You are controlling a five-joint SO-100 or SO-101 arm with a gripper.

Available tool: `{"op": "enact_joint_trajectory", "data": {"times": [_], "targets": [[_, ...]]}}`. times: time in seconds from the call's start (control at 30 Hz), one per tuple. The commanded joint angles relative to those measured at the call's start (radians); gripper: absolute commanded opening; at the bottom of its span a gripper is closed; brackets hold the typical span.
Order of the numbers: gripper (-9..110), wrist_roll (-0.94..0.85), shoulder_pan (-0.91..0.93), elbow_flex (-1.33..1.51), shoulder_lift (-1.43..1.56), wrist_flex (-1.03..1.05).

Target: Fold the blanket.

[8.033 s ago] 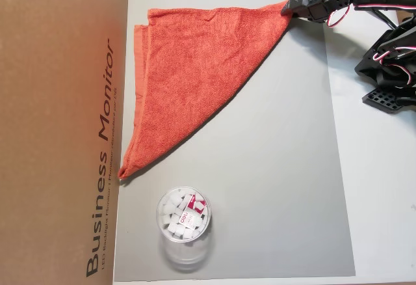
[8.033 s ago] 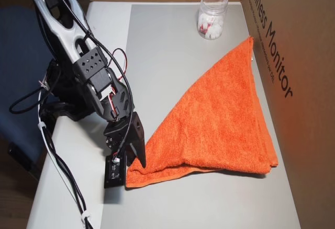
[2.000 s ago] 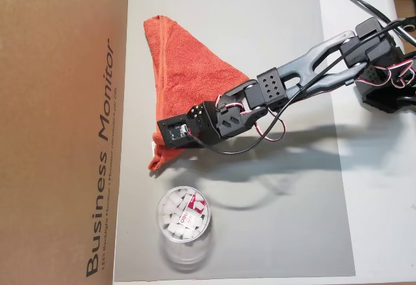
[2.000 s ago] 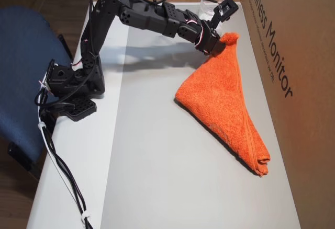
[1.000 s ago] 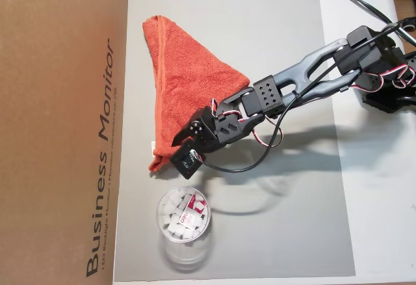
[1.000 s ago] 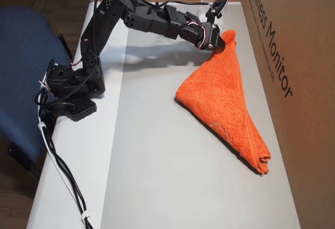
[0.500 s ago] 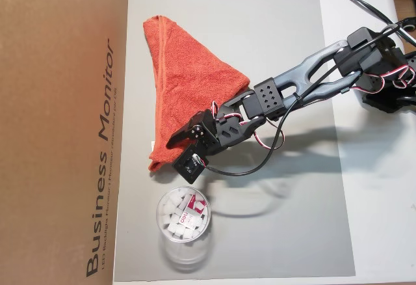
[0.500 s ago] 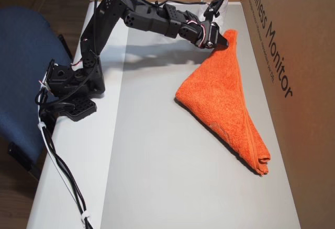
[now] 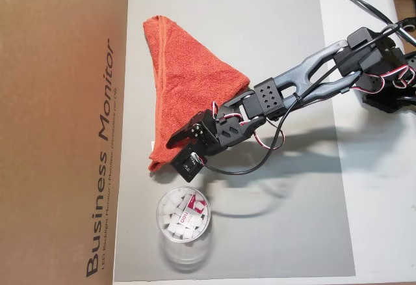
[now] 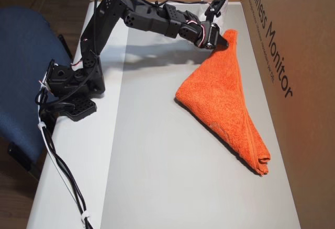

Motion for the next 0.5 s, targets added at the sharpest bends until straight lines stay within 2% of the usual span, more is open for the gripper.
{"op": "enact_joint_trajectory", "data": {"times": [0.0, 0.47], "targets": [[10, 0.017, -0.018, -0.032, 0.031, -0.009], [10, 0.204, -0.054, -0.029, 0.1, -0.017]]}}
